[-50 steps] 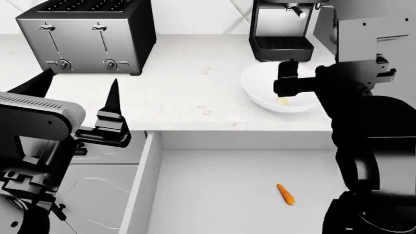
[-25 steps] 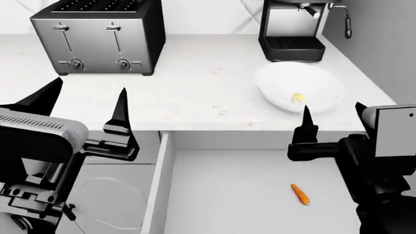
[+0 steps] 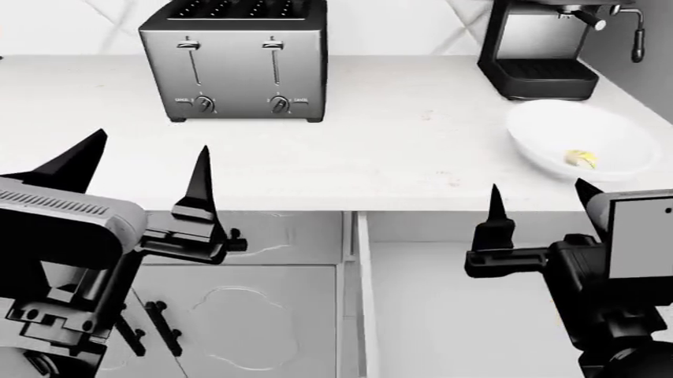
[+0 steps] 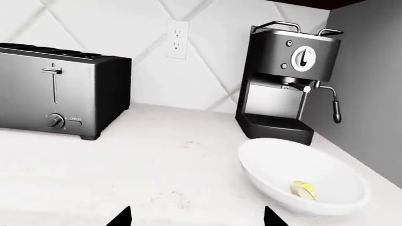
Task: Place the bar in the bowl and close the drawer.
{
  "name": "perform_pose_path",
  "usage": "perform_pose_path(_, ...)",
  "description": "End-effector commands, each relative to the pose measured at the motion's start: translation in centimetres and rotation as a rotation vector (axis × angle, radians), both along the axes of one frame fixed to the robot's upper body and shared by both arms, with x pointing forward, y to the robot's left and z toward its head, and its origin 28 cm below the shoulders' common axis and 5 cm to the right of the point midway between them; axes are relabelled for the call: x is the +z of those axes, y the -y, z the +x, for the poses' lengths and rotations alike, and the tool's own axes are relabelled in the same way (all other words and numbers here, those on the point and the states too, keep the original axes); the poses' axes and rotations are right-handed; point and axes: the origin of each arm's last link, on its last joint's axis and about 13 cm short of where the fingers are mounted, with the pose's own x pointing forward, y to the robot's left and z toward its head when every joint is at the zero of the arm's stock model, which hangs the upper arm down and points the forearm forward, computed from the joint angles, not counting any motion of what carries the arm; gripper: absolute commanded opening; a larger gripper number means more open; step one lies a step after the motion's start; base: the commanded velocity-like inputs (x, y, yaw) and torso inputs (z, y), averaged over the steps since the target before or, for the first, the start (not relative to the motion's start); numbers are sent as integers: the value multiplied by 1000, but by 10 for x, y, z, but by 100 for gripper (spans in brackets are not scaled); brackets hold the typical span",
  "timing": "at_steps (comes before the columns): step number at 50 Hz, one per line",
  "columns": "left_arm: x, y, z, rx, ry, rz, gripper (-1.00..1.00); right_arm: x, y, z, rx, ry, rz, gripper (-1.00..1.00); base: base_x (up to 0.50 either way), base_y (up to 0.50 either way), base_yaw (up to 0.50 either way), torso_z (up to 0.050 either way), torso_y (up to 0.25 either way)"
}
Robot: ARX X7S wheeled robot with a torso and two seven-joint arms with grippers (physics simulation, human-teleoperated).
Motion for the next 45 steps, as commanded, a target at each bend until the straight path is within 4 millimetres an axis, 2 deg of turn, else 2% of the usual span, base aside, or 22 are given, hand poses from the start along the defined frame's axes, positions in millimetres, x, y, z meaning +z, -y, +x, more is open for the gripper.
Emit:
perform_pose_path(1, -1, 0, 1, -2, -1, -3, 100, -1, 0, 0, -1, -3, -1, 100, -2, 500, 0, 0, 0)
perform_pose_path(30, -3, 0, 1, -5, -4, -2, 100, -3, 0, 0, 3, -7, 8, 100, -2, 500, 0, 0, 0)
perform_pose_path(41, -4, 1, 0, -4, -4, -4, 100, -4, 1, -1, -16, -1, 35, 100, 0, 0, 0, 0, 0)
perform_pose_path(45, -4, 1, 1, -5, -6, -4, 100, -4, 1, 0, -10, -2, 45, 100, -79, 0, -479, 0, 0)
